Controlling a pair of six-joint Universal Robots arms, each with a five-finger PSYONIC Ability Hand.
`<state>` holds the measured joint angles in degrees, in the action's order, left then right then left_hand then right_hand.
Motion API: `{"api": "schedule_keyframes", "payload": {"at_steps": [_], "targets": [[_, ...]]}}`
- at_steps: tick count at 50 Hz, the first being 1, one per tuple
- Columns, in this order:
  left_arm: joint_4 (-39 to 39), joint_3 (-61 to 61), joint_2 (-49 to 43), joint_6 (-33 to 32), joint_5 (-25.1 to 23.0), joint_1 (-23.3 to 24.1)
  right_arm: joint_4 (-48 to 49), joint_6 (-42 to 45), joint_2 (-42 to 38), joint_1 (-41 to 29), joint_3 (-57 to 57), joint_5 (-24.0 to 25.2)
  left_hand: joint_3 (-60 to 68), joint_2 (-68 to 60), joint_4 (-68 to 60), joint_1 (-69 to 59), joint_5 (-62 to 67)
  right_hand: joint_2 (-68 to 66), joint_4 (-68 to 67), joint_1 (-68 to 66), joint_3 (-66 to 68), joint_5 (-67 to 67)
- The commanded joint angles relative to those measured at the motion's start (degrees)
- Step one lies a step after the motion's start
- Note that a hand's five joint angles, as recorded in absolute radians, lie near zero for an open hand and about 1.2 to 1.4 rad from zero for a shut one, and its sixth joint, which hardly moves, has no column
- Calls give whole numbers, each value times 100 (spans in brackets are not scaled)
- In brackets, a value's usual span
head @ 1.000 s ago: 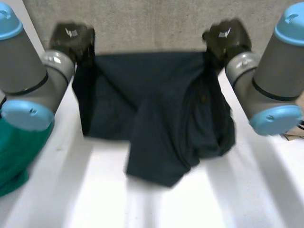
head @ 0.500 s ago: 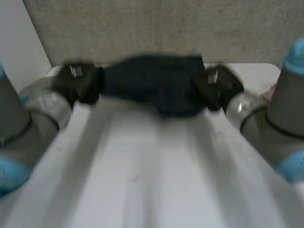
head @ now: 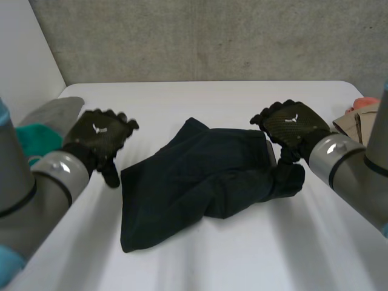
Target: Fold the laundry.
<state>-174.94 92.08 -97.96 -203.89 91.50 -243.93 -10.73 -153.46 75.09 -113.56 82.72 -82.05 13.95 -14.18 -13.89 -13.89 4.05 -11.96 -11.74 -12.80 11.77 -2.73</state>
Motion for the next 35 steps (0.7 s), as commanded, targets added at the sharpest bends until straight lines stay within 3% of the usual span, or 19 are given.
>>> {"api": "schedule_keyframes", "payload": {"at_steps": [1,6,11,14,22,35], "targets": [[635,-918,-1030,770,-229,-155,-919,-210,-1021,-78,-1089,58,483,-461,-489,-489,473,196,174,280,-177,273],[1339,-1209,-1471,1087,-221,-129,-1256,-421,-1444,-78,-1574,67,1190,-1167,-1196,-1196,1179,-124,-145,-39,142,-46],[1437,-1139,-1612,1483,-194,-50,-1326,-430,-1656,-43,-1987,-12,1241,-1218,-1247,-1247,1231,-292,-313,-207,310,-214],[1384,-1008,-1682,1510,-194,47,-1353,-544,-1411,62,-2093,-39,1224,-1202,-1230,-1230,1214,-427,-448,-342,446,-349],[787,-840,-1919,1343,16,214,-1387,-501,-1084,194,-2014,471,1241,-1218,-1247,-1247,1231,-427,-448,-342,446,-349],[294,-867,-2359,1185,149,416,-1063,44,-1322,159,-1654,-100,1931,-1908,-1937,-1937,1920,-444,-465,-359,462,-366]]}}
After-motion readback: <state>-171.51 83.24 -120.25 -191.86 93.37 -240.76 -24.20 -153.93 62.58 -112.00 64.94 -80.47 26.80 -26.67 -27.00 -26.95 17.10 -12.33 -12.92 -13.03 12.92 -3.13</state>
